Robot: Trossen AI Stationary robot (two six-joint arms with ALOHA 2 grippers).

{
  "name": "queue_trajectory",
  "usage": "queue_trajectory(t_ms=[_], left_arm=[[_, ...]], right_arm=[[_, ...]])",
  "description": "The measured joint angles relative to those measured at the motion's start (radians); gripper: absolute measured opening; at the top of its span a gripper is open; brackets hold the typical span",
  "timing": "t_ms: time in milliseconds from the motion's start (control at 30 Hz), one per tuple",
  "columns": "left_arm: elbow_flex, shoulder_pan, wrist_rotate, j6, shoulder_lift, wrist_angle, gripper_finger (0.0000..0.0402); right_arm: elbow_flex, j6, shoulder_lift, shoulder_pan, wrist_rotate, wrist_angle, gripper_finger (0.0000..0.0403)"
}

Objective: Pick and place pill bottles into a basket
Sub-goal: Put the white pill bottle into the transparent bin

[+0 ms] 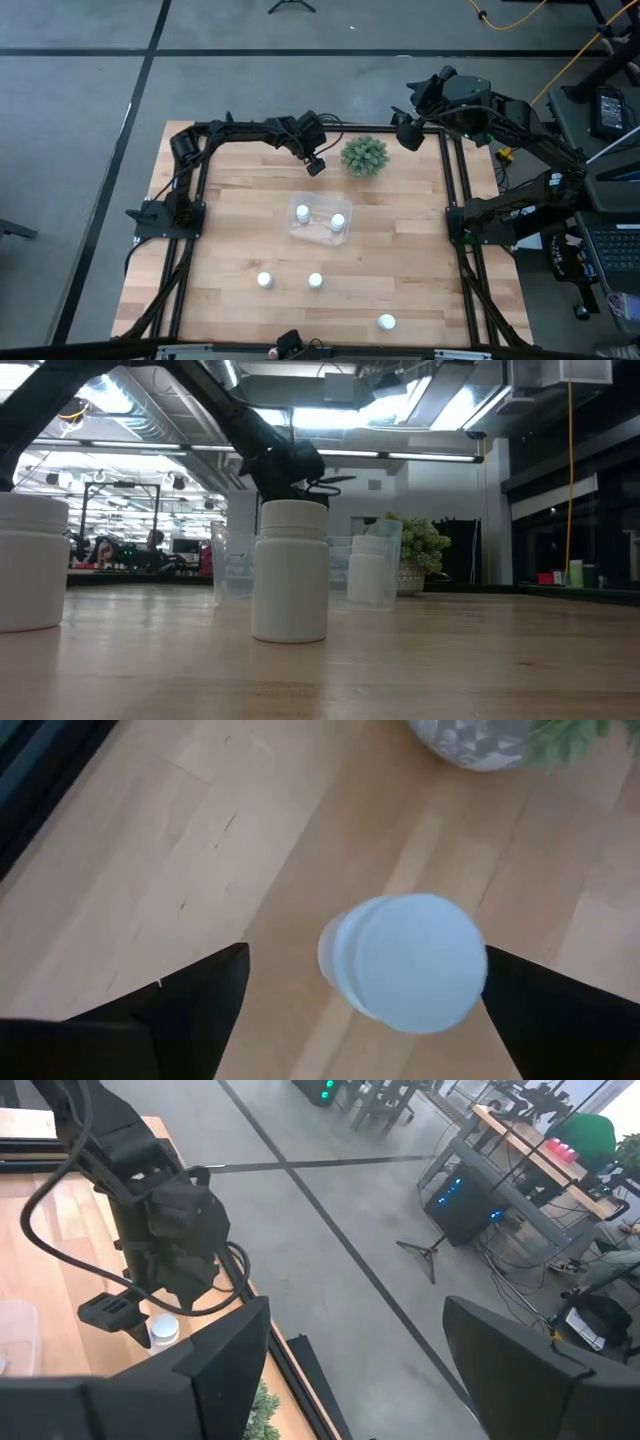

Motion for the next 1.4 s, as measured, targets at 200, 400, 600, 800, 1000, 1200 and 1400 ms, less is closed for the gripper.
queue_trajectory(t_ms=[200,400,600,800,1000,1200,1400], left_arm=[[0.000,-0.003,0.000,-0.005,0.009,0.013,0.0351],[0.000,-0.004,0.001,-0.005,0.009,0.027,0.0320],[0.000,-0.017,0.001,0.003,0.009,0.026,0.0259],[0.000,-0.025,-0.009,0.003,0.008,0.027,0.0173],[0.000,-0.039,-0.006,0.004,0.001,0.020,0.0170],[0.000,-0.068,-0.020,0.006,-0.081,0.024,0.0170],[0.000,-0.103,-0.025,-0.013,-0.239,-0.001,0.0170]], right_arm=[[0.000,0.000,0.000,0.000,0.000,-0.001,0.0298],[0.000,0.000,0.000,0.000,0.000,-0.001,0.0298],[0.000,0.000,0.000,0.000,0.000,-0.001,0.0298],[0.000,0.000,0.000,0.000,0.000,-0.001,0.0298],[0.000,0.003,0.000,0.000,-0.001,-0.002,0.0298],[0.000,0.007,0.000,0.000,-0.008,-0.018,0.0298],[0.000,0.008,0.000,0.000,-0.009,-0.020,0.0298]])
